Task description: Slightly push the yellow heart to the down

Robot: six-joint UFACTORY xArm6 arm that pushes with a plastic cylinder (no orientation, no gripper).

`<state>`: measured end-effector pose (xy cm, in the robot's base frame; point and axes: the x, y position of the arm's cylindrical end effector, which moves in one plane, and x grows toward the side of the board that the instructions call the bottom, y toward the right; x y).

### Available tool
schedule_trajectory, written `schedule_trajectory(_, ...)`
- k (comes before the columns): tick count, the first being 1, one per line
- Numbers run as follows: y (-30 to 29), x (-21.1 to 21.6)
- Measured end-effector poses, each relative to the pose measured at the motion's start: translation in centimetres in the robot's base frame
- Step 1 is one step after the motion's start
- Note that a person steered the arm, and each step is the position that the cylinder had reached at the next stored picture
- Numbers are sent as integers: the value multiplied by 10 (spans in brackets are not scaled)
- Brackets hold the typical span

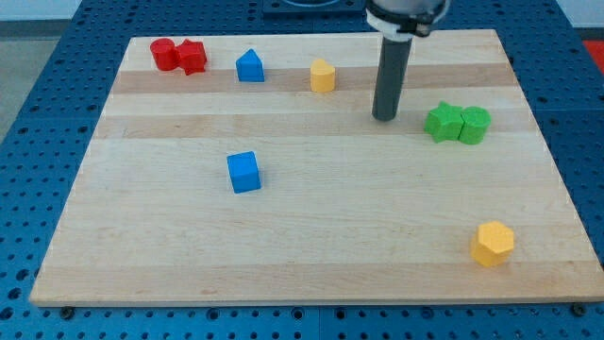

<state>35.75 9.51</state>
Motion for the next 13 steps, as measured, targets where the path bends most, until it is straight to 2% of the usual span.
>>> schedule_trajectory(3,-19,-105)
schedule_trajectory(5,-65,-108)
schedule_trajectory(7,-65,-88)
schedule_trajectory(11,-119,-80)
schedule_trajectory(13,-119,-47)
